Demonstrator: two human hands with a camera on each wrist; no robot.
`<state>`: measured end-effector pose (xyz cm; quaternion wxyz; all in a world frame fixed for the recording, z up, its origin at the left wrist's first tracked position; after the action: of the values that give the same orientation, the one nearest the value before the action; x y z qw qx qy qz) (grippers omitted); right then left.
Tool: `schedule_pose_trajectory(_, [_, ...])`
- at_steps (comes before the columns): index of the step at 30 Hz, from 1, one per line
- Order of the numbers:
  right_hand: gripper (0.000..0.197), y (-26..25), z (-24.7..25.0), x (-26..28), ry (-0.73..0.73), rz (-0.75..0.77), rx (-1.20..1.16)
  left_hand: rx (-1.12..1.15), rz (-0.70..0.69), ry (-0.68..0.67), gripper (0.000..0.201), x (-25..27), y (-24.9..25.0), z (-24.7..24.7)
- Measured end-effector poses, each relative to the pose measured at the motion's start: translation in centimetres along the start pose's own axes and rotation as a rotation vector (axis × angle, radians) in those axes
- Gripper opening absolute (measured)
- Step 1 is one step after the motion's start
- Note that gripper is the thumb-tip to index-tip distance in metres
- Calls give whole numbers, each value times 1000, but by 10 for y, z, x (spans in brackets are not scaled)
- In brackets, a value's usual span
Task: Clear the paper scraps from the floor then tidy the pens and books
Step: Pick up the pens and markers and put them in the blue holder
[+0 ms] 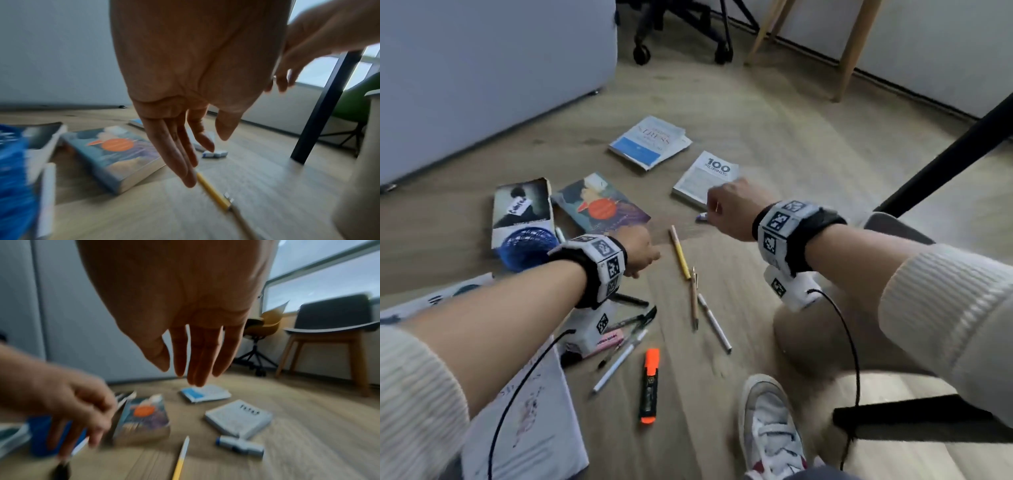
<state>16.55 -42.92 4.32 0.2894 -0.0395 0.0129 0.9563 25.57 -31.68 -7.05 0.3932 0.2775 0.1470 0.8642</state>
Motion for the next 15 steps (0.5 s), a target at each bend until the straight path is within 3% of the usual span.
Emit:
schedule_pose_trajectory(3, [26,-21,-101,31,-313,66,83,-294,-58,19,32,13,-33,-11])
schedule_pose_trajectory(7, [37,-5,-192,85,-557,-86,3,-457,-58,0,18,25,-74,-50])
schedule_pose_trajectory(11, [31,11,-216,105,-497,-174,-136,-521,-41,23,22,25,-109,-67])
schedule_pose_trajectory(15, [26,6,-221,107,-500,-23,-162,-475,-30,-16,25,23,-124,-81])
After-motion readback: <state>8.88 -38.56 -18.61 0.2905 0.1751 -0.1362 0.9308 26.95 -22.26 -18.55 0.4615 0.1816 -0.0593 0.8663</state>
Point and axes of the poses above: each hand's wrist, its own x-axis away from the middle knuckle, its own z-axis out of the back of the hand, y = z × x, the point moved 9 cm from there along -x, towards the middle knuckle, and after that the axes turned 12 degrees about y, right-handed, at the moved point
